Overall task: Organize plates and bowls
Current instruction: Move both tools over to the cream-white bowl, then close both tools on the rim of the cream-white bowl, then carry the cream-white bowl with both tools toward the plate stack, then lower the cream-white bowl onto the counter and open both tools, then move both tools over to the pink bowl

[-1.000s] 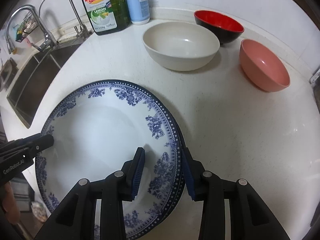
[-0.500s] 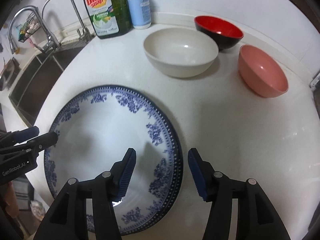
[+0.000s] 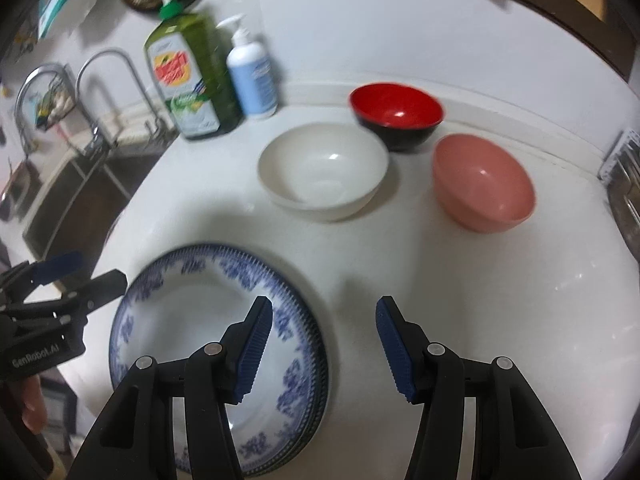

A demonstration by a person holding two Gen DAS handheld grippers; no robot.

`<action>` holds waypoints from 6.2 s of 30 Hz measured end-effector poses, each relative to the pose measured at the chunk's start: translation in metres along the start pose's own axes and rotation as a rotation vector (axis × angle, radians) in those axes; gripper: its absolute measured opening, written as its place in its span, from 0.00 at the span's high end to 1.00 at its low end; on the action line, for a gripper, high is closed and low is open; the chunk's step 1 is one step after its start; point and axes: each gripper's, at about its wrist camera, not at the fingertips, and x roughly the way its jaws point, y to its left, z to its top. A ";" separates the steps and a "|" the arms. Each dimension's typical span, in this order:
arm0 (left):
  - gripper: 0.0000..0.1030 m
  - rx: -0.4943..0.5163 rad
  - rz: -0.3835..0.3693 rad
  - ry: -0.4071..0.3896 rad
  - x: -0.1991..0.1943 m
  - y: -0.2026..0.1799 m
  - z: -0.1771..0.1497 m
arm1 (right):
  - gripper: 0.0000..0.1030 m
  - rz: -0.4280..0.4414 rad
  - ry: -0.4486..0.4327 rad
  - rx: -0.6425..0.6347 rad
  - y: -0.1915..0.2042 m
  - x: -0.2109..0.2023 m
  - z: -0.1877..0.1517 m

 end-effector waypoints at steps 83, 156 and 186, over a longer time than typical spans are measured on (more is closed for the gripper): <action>0.92 0.185 -0.278 0.109 0.070 -0.087 0.085 | 0.90 -0.020 0.051 0.223 -0.064 0.033 0.060; 0.55 0.268 -0.374 0.298 0.053 -0.227 -0.019 | 0.73 -0.151 0.155 0.425 -0.178 -0.046 -0.086; 0.21 0.313 -0.252 -0.014 0.021 -0.179 0.076 | 0.61 -0.167 -0.025 0.309 -0.153 -0.062 0.009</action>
